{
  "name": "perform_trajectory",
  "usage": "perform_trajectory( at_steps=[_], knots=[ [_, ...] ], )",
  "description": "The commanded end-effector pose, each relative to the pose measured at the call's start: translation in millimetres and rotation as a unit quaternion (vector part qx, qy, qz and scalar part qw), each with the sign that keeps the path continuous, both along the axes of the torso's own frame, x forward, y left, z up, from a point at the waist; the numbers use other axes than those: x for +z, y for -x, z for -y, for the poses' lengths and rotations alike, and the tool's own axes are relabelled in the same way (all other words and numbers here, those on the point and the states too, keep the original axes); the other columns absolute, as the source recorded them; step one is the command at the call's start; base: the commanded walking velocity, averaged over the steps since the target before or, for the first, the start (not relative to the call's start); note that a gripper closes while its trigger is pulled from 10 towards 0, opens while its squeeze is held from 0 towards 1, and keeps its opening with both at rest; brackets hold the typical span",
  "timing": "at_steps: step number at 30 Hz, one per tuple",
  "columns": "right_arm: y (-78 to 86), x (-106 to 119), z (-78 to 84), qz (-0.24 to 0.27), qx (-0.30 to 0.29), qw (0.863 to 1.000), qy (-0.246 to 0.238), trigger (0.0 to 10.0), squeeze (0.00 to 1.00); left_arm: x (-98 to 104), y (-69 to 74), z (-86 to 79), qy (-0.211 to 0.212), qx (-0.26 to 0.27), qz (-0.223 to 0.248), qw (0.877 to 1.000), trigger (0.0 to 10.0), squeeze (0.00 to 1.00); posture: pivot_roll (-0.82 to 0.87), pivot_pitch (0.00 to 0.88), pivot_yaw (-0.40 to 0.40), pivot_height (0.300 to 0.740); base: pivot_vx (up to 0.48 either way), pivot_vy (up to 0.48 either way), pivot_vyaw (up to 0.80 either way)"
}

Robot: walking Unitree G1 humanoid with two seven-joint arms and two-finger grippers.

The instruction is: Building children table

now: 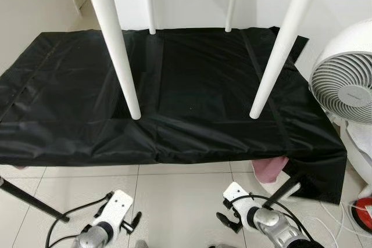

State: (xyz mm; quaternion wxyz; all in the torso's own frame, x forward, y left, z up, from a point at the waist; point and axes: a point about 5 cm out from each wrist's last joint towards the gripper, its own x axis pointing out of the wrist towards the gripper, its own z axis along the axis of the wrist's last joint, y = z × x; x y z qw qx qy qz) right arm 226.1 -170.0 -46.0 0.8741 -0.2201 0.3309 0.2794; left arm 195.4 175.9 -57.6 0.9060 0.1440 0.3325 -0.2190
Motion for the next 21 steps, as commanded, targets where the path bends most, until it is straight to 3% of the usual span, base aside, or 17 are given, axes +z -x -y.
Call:
perform_trajectory(
  at_steps=[1,4,9,21],
  knots=[
    [5.0,-5.7,4.1,-0.008,-0.019,1.0,0.013,10.0,0.0,-10.1,10.0,-9.8,-0.04,0.043,-0.02,0.998,10.0,0.0,-0.03,0.066,0.068,0.74,0.0,0.0,0.0],
    [9.0,-9.9,8.6,-0.013,-0.038,0.999,0.024,10.0,0.0,-14.5,13.5,-10.8,-0.047,0.049,-0.036,0.997,10.0,0.0,-0.03,0.066,0.068,0.74,0.0,0.0,0.0],
    [22.4,-20.4,26.3,-0.025,-0.119,0.991,0.053,10.0,0.0,-17.7,12.2,-9.6,-0.037,0.07,-0.05,0.996,10.0,0.0,-0.06,0.059,0.074,0.74,0.0,0.0,0.0],
    [40.4,-30.9,31.7,-0.039,-0.195,0.979,0.051,10.0,0.0,-26.5,22.8,-14.0,-0.043,0.108,-0.087,0.989,10.0,0.0,-0.08,0.015,0.084,0.74,0.0,0.0,0.0]
  ],
)
